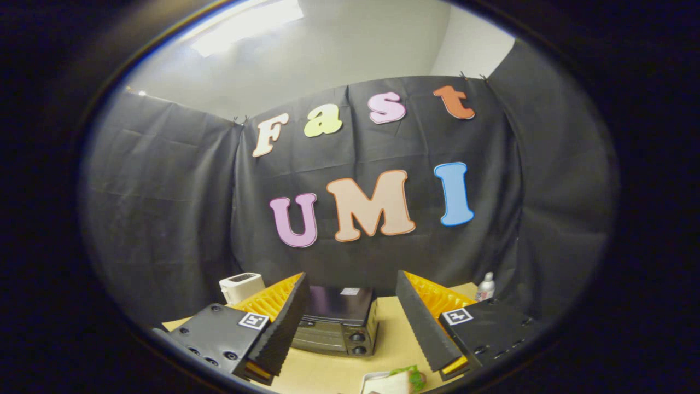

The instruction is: Open the toaster oven, put the food inside, and close the toaster oven door.

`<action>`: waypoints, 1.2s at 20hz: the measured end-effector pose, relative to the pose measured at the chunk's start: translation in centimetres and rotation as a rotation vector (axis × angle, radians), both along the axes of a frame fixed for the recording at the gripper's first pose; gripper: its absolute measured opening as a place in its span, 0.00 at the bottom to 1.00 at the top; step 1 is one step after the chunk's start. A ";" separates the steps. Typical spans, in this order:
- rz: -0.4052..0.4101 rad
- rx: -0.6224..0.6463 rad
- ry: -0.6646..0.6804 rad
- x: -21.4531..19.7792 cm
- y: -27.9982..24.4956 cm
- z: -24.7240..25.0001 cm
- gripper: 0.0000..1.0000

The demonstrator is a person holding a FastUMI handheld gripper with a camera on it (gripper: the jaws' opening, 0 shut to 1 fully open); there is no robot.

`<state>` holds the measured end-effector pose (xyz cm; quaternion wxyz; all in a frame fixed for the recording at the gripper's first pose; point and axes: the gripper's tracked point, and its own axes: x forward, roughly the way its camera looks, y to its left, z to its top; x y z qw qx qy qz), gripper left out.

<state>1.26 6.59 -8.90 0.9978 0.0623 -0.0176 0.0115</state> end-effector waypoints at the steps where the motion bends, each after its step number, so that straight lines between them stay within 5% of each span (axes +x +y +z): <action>1: -0.005 0.020 0.004 0.3 0.4 -1.5 0.99; 11: -0.052 0.066 0.013 6.3 5.7 -11.9 0.99; 24: -0.038 -0.116 -0.042 14.0 14.9 -15.8 0.98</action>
